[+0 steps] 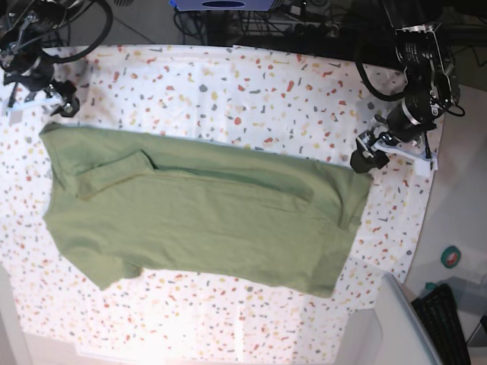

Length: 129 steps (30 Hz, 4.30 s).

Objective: Layout the t-shirt on the table in an organized manner, then fold the t-shirt properly
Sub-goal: 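Drag the shirt with both grippers away from the robot's base, then release the shirt and move both grippers to its hem edge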

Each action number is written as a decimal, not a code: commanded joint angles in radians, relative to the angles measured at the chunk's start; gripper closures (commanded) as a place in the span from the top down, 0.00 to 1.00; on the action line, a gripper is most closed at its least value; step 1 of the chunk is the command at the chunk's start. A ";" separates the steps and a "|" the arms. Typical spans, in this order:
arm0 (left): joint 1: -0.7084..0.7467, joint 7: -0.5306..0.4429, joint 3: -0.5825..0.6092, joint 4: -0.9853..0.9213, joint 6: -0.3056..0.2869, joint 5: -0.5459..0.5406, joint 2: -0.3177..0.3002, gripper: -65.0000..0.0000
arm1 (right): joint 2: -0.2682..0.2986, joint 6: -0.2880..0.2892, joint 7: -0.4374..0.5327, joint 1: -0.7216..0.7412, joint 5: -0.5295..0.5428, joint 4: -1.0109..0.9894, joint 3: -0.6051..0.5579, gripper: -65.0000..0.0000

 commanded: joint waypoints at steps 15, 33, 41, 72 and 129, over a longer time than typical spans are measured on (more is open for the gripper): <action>-0.126 -0.020 -0.005 -0.168 -0.006 -0.011 -0.010 0.77 | 0.072 0.006 0.093 0.119 0.015 -0.226 -0.005 0.49; -0.271 -0.063 -0.009 -0.391 -0.004 0.127 -0.007 0.39 | 0.084 0.006 0.096 0.147 0.013 -0.288 -0.007 0.48; -0.295 -0.096 -0.006 -0.469 -0.006 0.123 -0.013 0.00 | 0.084 0.006 0.154 0.151 0.013 -0.332 -0.007 0.32; 0.118 0.178 -0.159 0.097 0.128 0.004 -0.001 0.00 | 0.092 -0.136 -0.055 -0.054 0.020 0.068 -0.085 0.00; -0.005 0.180 -0.051 0.226 0.128 0.012 -0.201 0.62 | 0.496 -0.136 0.357 0.608 0.013 -0.701 -0.863 0.52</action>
